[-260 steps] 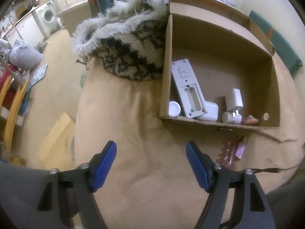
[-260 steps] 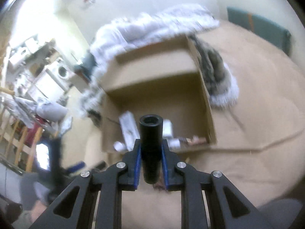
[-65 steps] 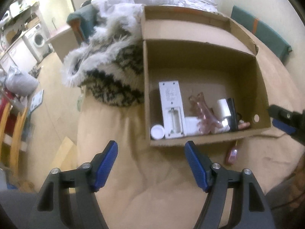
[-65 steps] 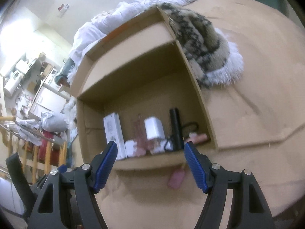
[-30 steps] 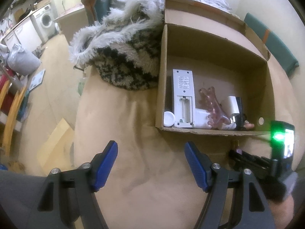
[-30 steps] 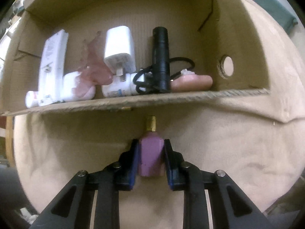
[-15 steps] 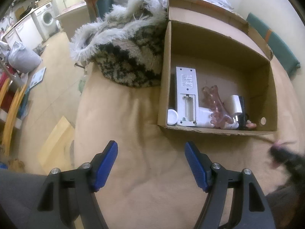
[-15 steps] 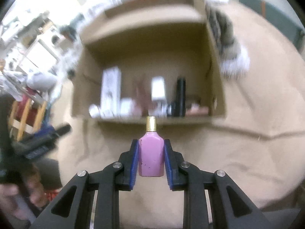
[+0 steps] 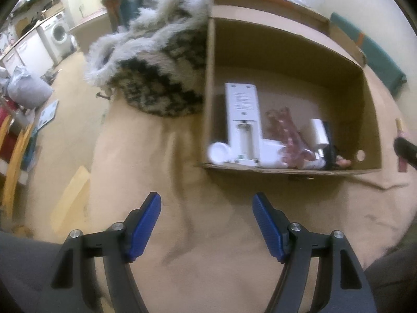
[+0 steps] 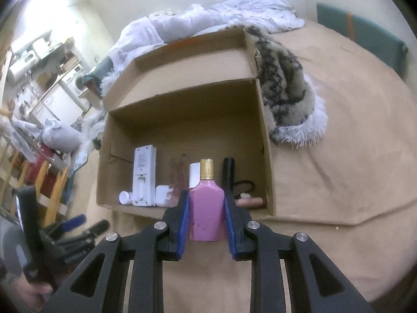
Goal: Organize rigid objects
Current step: 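Lift the pink perfume bottle with the right gripper, then grasp the silver-and-black pen with the left gripper while the right gripper holds the bottle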
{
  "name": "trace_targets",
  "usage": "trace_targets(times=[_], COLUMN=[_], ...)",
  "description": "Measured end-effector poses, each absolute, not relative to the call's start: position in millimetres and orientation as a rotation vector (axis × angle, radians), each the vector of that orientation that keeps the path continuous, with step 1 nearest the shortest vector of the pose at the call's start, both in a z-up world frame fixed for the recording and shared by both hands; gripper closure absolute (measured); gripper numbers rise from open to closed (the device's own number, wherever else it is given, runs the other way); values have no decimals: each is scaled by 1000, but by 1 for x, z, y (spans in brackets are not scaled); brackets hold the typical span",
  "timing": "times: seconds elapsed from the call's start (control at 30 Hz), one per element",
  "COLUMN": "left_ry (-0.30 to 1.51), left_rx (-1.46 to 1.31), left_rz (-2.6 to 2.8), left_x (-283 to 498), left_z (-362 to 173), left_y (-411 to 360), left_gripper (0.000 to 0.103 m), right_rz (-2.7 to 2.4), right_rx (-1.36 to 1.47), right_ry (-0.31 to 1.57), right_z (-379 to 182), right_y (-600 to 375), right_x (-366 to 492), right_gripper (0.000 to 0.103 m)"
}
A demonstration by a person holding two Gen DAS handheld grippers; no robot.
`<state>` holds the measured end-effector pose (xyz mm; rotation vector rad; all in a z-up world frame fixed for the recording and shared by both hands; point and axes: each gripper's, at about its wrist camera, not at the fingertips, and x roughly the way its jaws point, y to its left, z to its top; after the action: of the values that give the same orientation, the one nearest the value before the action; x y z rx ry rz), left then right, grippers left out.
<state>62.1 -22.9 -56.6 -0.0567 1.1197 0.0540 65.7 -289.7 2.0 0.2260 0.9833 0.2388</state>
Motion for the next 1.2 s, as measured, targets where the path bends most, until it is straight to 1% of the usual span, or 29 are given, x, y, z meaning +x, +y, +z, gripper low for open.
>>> trace_targets(times=[0.13,0.33,0.5,0.6,0.7,0.93,0.97,1.0,1.03,1.07,1.2], left_ry=[1157,1153,1171,1186,1179,1228,1230,1232,1233,1234,1238], left_rx=[-80,-26,-36,-34,32,13,25,24,21,26,32], left_rz=[14,-41,-56,-55,-30,38,42,46,47,46,39], left_x=[65,78,98,111,122,140,141,141,142,142,144], left_z=[-69,-86,-110,-124,-133,-150,-150,-150,-149,-149,-148], left_y=[-48,-98,-130,-143,-152,-156,-158,-159,-160,-162,-166], left_gripper=[33,33,33,33,33,34,36,45,51,64,64], right_rz=[255,261,276,282,285,300,302,304,305,306,300], right_rx=[259,312,339,353,368,389,389,388,386,385,386], right_ry=[971,980,1000,998,999,993,994,996,997,997,994], right_z=[6,4,0,1,1,2,2,2,2,1,2], right_y=[-295,-303,-304,-306,-309,-308,-308,-307,-306,-306,-307], right_x=[68,71,72,72,74,76,77,77,77,77,77], right_gripper=[77,77,77,77,77,77,77,77,77,77,77])
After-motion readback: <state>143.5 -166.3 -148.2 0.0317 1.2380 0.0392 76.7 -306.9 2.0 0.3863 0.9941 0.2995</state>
